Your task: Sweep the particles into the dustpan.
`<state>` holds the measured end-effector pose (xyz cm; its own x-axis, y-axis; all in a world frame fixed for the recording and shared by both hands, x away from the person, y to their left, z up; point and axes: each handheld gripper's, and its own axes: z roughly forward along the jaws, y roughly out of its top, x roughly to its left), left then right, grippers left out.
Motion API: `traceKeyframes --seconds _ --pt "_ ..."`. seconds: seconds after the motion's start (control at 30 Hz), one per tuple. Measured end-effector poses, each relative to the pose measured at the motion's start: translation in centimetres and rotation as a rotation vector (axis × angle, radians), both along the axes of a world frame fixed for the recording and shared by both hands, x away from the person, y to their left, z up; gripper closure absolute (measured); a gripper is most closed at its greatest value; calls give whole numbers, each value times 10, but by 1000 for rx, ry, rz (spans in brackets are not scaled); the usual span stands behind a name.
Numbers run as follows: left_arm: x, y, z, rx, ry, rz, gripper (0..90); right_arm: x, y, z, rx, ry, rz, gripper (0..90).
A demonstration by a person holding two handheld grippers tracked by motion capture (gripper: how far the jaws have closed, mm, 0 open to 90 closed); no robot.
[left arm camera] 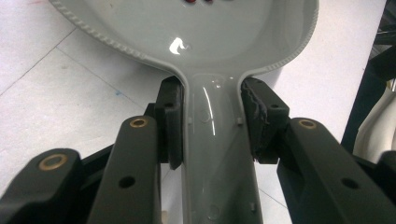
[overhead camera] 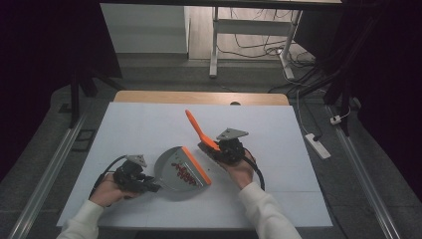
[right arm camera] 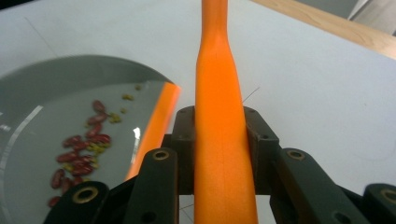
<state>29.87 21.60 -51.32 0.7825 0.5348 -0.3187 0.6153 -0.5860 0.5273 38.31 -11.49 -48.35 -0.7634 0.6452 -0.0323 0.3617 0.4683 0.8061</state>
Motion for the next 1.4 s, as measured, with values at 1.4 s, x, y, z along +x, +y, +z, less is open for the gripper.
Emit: traceKeyframes --seconds 1.4 --pt "0 0 -1 4 0 -4 619 -27 6 10 94 -52 37 701"
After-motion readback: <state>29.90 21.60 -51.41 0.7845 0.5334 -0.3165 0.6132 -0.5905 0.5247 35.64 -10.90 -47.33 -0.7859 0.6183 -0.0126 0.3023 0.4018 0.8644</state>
